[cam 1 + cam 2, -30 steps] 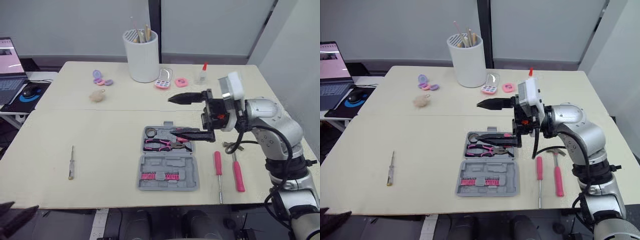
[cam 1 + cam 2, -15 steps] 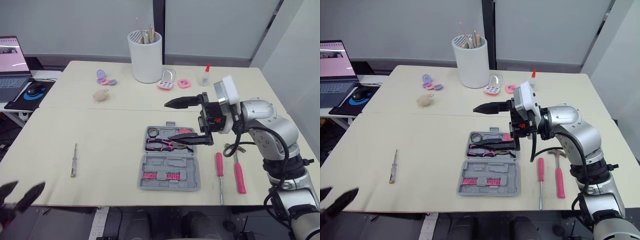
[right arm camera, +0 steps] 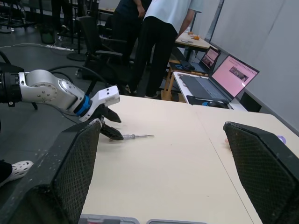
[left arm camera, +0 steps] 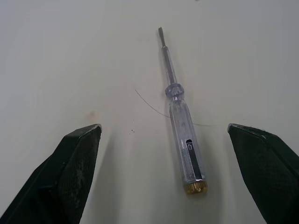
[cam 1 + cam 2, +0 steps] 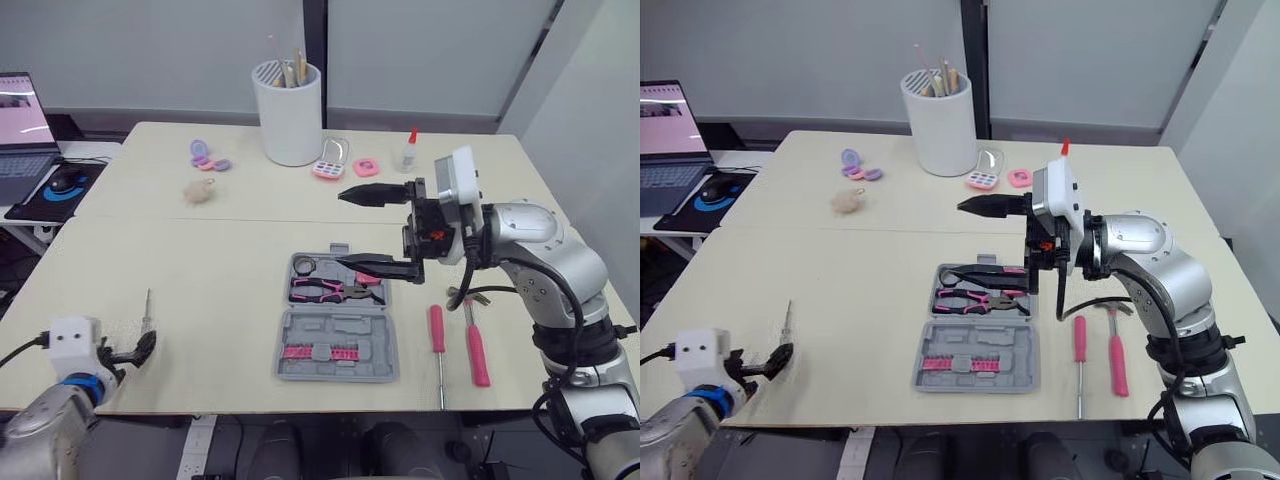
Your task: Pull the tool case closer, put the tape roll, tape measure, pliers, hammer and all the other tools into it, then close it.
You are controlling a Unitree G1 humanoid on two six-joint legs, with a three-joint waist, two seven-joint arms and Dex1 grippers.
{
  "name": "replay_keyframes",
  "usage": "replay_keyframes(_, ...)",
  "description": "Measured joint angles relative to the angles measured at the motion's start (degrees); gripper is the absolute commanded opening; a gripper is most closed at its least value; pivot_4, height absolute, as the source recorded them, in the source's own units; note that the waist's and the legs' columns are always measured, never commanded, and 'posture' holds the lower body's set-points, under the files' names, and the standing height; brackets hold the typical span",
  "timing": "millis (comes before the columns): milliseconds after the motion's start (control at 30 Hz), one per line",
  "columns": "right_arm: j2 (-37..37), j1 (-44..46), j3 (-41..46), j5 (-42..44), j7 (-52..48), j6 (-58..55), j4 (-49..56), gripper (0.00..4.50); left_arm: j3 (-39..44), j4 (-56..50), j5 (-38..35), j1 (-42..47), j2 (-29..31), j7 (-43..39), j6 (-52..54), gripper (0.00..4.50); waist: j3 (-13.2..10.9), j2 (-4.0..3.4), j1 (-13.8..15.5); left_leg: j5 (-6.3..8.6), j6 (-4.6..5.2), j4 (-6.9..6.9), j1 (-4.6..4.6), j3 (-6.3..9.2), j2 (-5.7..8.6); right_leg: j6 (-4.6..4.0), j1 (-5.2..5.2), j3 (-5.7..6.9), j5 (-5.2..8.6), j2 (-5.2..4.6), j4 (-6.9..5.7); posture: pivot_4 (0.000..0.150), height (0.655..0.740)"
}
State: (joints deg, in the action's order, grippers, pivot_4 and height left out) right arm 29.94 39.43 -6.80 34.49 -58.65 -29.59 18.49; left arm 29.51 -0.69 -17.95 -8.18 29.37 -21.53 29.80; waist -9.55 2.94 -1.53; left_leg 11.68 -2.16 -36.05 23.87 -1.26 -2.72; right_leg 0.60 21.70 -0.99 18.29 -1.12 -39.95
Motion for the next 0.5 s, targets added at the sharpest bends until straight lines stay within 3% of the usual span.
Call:
replay_keyframes(367,1.33,-0.10,0.01,0.10,0.84,-1.11,1.55,4.47,-2.88,5.41,2.38,5.68,-0.63,3.83,-1.62,4.50,0.00,0.00,-0.23,0.00,0.00,0.02,0.01,0.01,0.00,0.00,0.00,0.01,0.00,0.00,0.02,0.150,0.7400)
replay_keyframes(500,1.35,-0.06,0.02,0.37,1.25,-1.76,1.59,4.50,-3.04,5.86,2.81,5.65,-0.64,5.18,-1.47,3.34,0.00,0.00,-0.13,0.00,0.00,0.02,0.01,0.03,0.00,0.00,-0.01,0.02,0.00,0.00,0.02,0.150,0.7400)
